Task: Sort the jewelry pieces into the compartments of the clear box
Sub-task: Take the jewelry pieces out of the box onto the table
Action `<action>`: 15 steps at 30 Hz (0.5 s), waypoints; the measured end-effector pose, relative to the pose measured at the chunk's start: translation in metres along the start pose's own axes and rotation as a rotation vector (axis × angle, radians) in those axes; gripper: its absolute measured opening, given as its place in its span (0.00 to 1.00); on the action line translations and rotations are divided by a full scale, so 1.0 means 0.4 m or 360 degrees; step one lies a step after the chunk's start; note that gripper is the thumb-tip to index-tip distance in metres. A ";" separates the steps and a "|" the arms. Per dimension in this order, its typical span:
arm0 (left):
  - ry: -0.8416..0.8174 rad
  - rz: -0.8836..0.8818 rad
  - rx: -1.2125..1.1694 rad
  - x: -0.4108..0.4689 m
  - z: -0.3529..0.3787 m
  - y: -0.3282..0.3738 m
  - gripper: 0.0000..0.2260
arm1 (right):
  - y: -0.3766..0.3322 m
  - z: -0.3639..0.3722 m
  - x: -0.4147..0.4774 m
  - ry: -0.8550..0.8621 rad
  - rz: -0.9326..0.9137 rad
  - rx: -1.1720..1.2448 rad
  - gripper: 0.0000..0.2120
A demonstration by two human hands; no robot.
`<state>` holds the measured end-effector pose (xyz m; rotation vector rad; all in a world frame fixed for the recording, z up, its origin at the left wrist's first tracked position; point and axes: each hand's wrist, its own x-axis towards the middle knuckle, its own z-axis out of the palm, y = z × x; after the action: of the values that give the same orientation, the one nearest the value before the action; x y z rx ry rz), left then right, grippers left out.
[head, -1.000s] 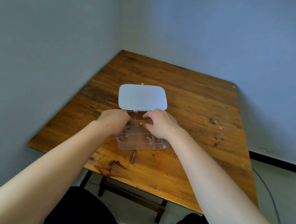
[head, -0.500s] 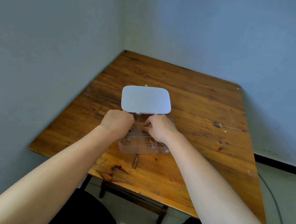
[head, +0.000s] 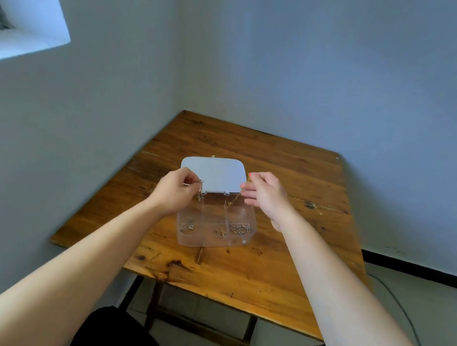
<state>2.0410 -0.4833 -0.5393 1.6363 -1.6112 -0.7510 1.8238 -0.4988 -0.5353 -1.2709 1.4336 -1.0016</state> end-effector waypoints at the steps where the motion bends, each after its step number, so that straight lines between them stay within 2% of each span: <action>1: 0.0014 -0.0091 -0.0247 -0.007 -0.003 0.015 0.03 | -0.010 -0.012 -0.012 0.0019 0.0020 0.0117 0.14; 3: -0.0008 -0.0266 -0.0760 -0.020 -0.006 0.044 0.04 | -0.028 -0.037 -0.032 0.0059 0.0050 0.0346 0.13; 5: -0.0047 -0.0332 -0.1061 -0.038 -0.005 0.077 0.07 | -0.043 -0.070 -0.062 0.0108 0.0042 0.0527 0.12; 9: -0.0125 -0.0344 -0.1312 -0.051 0.024 0.133 0.09 | -0.054 -0.149 -0.115 0.0200 0.0011 0.0678 0.09; 15: -0.0299 -0.0435 -0.1493 -0.032 0.155 0.215 0.08 | -0.013 -0.287 -0.151 0.0368 0.0047 0.0753 0.07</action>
<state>1.9397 -0.4737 -0.5063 1.0925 -0.8844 -1.5447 1.7143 -0.4407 -0.4972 -0.8065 1.2749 -1.4033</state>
